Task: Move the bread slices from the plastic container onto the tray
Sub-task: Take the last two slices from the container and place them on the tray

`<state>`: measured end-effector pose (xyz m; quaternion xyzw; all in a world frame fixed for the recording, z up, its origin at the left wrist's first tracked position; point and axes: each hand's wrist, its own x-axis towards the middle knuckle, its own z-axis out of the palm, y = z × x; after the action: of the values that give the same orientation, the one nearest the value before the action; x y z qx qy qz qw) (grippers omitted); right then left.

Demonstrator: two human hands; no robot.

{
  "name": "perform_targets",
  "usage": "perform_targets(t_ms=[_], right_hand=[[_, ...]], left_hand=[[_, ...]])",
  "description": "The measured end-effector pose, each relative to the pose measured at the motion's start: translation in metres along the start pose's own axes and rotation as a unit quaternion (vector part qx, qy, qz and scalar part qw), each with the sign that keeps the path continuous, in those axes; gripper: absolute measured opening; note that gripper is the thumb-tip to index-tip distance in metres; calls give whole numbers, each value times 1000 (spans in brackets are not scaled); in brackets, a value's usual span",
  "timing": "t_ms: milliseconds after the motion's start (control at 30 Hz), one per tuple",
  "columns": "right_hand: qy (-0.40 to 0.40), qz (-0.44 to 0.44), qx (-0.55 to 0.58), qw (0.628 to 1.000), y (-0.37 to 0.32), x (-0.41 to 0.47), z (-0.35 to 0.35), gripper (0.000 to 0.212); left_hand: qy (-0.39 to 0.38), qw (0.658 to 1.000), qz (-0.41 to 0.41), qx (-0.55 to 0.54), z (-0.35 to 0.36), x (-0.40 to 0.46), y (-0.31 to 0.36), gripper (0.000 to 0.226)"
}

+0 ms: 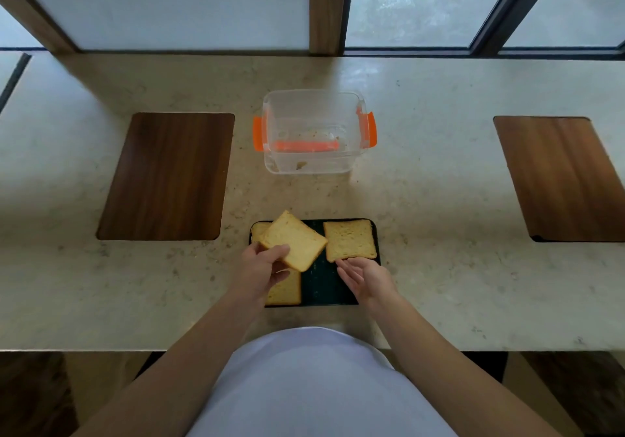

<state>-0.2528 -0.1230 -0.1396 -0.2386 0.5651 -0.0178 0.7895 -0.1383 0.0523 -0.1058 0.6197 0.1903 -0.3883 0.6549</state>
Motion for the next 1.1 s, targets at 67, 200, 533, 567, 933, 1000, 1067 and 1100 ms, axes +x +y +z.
perform_targets(t_ms=[67,200,533,567,933,1000,1067,1100], right_hand=[[-6,7,9,1000,-1,-1,1,9],[-12,10,24,1000,-1,-1,2,12],[-67,25,-133,989,1,-13,-6,31],[-88,27,-127,988,0,-16,-7,31],[-170,-116,-164,965,-14,-35,-44,23],[-150,-182,-237,943,-18,-37,-46,18],[-152,-211,-257,931,-21,-38,-45,18],[-155,-213,-251,932,-23,-39,-45,18]], left_hand=[[-6,1000,-5,4,3,-1,-2,30],[-14,1000,-12,19,4,-2,-5,31],[-93,994,-20,56,9,0,-9,35],[-108,992,-22,62,11,0,-10,38],[-181,954,-13,240,23,0,-12,44],[-147,960,-23,238,23,2,-9,51],[-150,959,-22,238,21,2,-7,54],[-162,953,-7,256,20,2,-6,51]])
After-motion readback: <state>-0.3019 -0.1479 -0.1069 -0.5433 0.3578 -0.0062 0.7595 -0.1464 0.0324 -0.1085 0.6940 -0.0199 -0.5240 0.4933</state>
